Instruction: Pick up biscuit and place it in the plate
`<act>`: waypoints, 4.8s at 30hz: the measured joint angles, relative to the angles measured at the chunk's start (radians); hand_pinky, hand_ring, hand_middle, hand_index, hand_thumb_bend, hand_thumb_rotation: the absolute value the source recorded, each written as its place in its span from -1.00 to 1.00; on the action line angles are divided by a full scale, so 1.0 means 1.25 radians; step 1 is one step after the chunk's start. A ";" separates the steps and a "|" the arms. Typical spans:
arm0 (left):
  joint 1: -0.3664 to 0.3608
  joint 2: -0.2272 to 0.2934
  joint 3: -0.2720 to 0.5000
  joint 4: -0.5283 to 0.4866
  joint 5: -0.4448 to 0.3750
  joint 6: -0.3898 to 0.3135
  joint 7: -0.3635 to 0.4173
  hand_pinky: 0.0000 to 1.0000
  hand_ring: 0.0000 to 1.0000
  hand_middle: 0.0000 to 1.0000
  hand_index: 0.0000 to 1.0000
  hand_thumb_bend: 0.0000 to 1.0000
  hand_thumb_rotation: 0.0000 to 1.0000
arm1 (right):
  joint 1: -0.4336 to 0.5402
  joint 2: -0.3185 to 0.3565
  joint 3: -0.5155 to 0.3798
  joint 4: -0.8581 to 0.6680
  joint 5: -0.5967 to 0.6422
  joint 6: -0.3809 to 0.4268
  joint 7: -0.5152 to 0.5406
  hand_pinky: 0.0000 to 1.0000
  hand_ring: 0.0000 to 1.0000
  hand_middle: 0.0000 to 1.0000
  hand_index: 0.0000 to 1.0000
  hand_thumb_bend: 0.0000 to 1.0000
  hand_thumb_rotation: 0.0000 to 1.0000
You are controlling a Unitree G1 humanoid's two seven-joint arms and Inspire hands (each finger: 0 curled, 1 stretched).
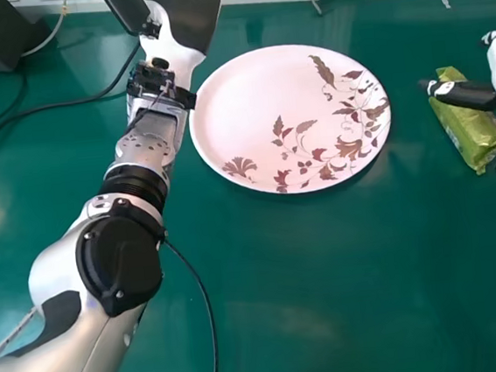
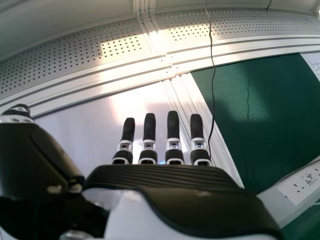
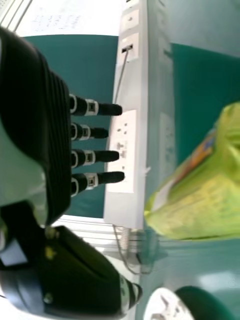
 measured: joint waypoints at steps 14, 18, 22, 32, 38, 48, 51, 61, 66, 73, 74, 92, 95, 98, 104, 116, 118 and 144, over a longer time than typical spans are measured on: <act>0.000 0.000 0.000 0.000 0.000 0.000 0.000 0.80 0.82 0.89 0.90 0.92 0.12 | -0.037 -0.002 0.038 0.075 0.021 -0.002 -0.014 0.72 0.84 0.88 0.78 1.00 0.53; 0.000 0.000 0.000 0.000 0.000 0.000 0.000 0.79 0.83 0.90 0.91 0.93 0.15 | -0.048 -0.004 0.050 0.093 0.024 -0.004 -0.016 0.71 0.84 0.88 0.76 1.00 0.52; 0.000 0.000 0.000 0.000 -0.001 0.000 0.000 0.78 0.82 0.90 0.91 0.97 0.16 | -0.050 -0.005 0.057 0.109 0.034 -0.015 -0.019 0.75 0.86 0.90 0.78 1.00 0.57; 0.000 0.000 0.000 0.000 -0.001 0.000 0.000 0.83 0.81 0.89 0.90 1.00 0.19 | -0.076 -0.009 0.080 0.163 0.051 -0.029 -0.020 0.74 0.88 0.90 0.79 1.00 0.62; 0.000 0.000 0.000 0.000 -0.001 0.000 0.000 0.87 0.85 0.89 0.91 1.00 0.19 | -0.082 -0.009 0.099 0.203 0.064 -0.044 -0.021 0.76 0.87 0.92 0.81 1.00 0.62; 0.000 0.000 0.000 -0.001 -0.002 -0.001 -0.001 0.97 0.89 0.94 0.94 1.00 0.25 | -0.117 -0.010 0.126 0.258 0.081 -0.044 -0.014 0.78 0.86 0.91 0.79 1.00 0.68; 0.000 0.000 0.000 -0.001 -0.002 -0.002 -0.001 0.98 0.89 0.94 0.94 1.00 0.22 | -0.125 -0.014 0.128 0.269 0.093 -0.046 -0.008 0.78 0.86 0.90 0.78 1.00 0.66; 0.000 0.000 0.001 -0.002 -0.002 -0.002 -0.003 0.99 0.91 0.98 0.97 1.00 0.27 | -0.154 -0.026 0.145 0.318 0.123 -0.070 -0.007 0.68 0.83 0.90 0.79 1.00 0.66; 0.000 0.000 0.001 -0.002 -0.003 -0.002 0.001 0.96 0.90 0.98 0.99 1.00 0.27 | -0.173 -0.028 0.158 0.348 0.132 -0.070 -0.005 0.61 0.78 0.83 0.74 1.00 0.68; 0.000 0.000 0.002 -0.004 -0.007 0.001 -0.001 0.97 0.93 0.99 1.00 1.00 0.21 | -0.201 -0.031 0.169 0.386 0.149 -0.072 -0.006 0.58 0.77 0.84 0.78 1.00 0.61; 0.000 0.000 0.002 -0.004 -0.008 0.001 -0.002 0.98 0.93 0.99 1.00 1.00 0.20 | -0.201 -0.032 0.169 0.387 0.150 -0.072 -0.006 0.58 0.77 0.84 0.78 1.00 0.61; 0.000 0.000 0.005 -0.005 -0.034 0.018 -0.001 1.00 0.95 1.00 1.00 1.00 -0.26 | -0.203 -0.046 0.195 0.375 0.151 -0.070 0.002 0.54 0.80 0.90 0.80 0.84 0.39; -0.001 0.000 0.008 -0.005 -0.041 0.030 -0.012 1.00 0.95 1.00 1.00 1.00 -0.25 | -0.203 -0.047 0.196 0.373 0.150 -0.069 0.005 0.51 0.80 0.91 0.80 0.75 0.29; -0.001 0.000 0.011 -0.005 -0.054 0.039 -0.013 1.00 0.95 1.00 1.00 1.00 -0.26 | -0.203 -0.048 0.197 0.369 0.150 -0.069 0.007 0.46 0.78 0.89 0.78 0.70 0.18; -0.001 0.000 0.011 -0.005 -0.059 0.037 -0.014 1.00 0.97 1.00 1.00 1.00 -0.24 | -0.192 -0.057 0.197 0.337 0.151 -0.067 0.034 0.47 0.76 0.89 0.78 0.73 0.20; -0.001 0.002 0.010 -0.005 -0.057 0.019 -0.008 0.99 0.94 1.00 1.00 1.00 -0.19 | -0.102 -0.081 0.158 0.207 0.153 -0.027 0.048 0.47 0.74 0.86 0.74 0.83 0.37; -0.001 0.003 0.010 -0.005 -0.056 0.018 -0.008 0.98 0.93 1.00 1.00 1.00 -0.19 | -0.087 -0.086 0.151 0.184 0.153 -0.021 0.054 0.44 0.73 0.85 0.72 0.85 0.35; -0.003 0.005 0.043 -0.005 -0.093 0.065 0.033 0.95 0.92 1.00 1.00 1.00 -0.17 | -0.041 -0.101 0.137 0.098 0.144 -0.010 0.068 -0.26 0.07 0.31 0.26 0.11 -0.70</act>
